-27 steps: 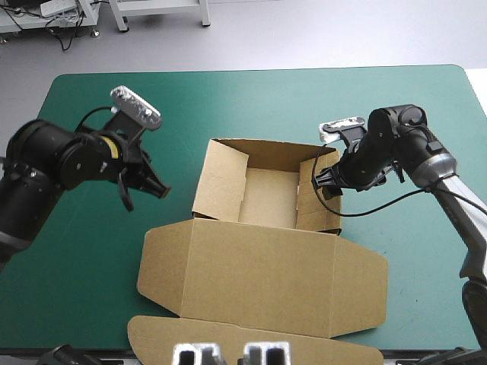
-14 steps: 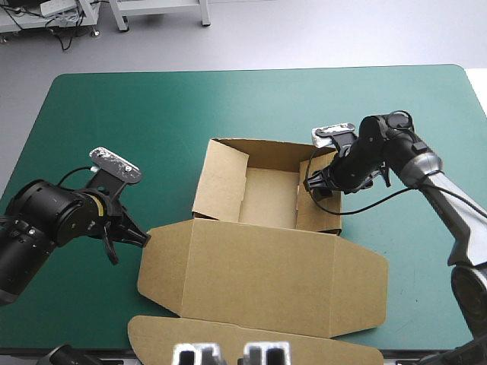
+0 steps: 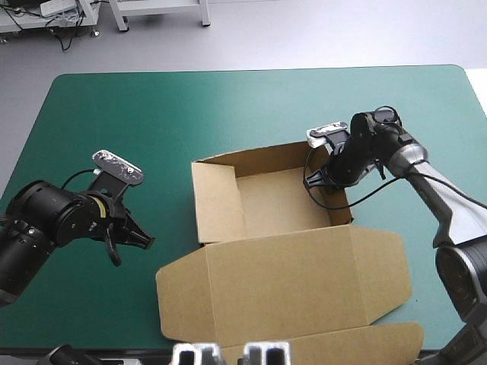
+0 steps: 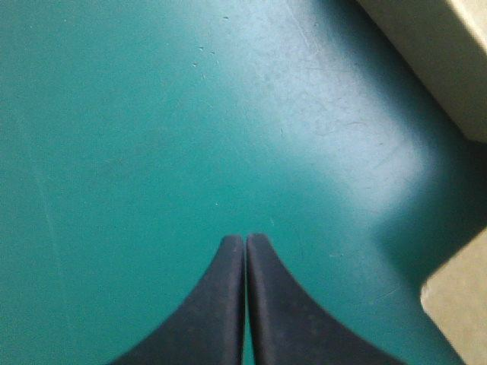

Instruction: Fold the box

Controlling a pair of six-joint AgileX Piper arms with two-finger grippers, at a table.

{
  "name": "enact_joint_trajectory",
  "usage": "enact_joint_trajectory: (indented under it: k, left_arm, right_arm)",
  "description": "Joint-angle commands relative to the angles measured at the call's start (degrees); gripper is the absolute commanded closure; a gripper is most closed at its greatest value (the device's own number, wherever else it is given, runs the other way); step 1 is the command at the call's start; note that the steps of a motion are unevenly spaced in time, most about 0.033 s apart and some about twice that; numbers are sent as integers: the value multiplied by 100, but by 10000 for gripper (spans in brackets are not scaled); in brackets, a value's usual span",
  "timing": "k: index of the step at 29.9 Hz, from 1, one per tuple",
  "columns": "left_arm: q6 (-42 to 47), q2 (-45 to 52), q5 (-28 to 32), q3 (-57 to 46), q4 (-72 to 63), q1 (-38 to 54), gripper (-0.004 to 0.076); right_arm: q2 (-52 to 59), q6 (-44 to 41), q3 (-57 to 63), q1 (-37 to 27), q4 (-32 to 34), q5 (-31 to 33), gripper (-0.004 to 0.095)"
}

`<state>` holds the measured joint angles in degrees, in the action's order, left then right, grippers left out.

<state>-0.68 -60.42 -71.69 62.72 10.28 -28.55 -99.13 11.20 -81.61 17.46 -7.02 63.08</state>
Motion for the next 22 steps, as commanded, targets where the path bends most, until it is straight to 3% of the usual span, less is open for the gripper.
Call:
enact_joint_trajectory:
  k: [1, 8, 15, 22]
  left_arm:
    - [68, 101, -190, 132, 3, -20, 731]
    - [68, 101, -190, 132, 3, -20, 731]
    - [68, 101, -43, 132, 42, -20, 731]
    - [68, 101, 66, 132, 42, -20, 731]
  right_arm:
    - [270, 136, -676, -151, 471, 135, 928]
    - [270, 159, -1862, -1202, 1032, 465, 928]
    - [172, -54, -2031, -2748, 1090, -364, 928]
    - [-341, -55, -2029, -3594, 1099, -451, 928]
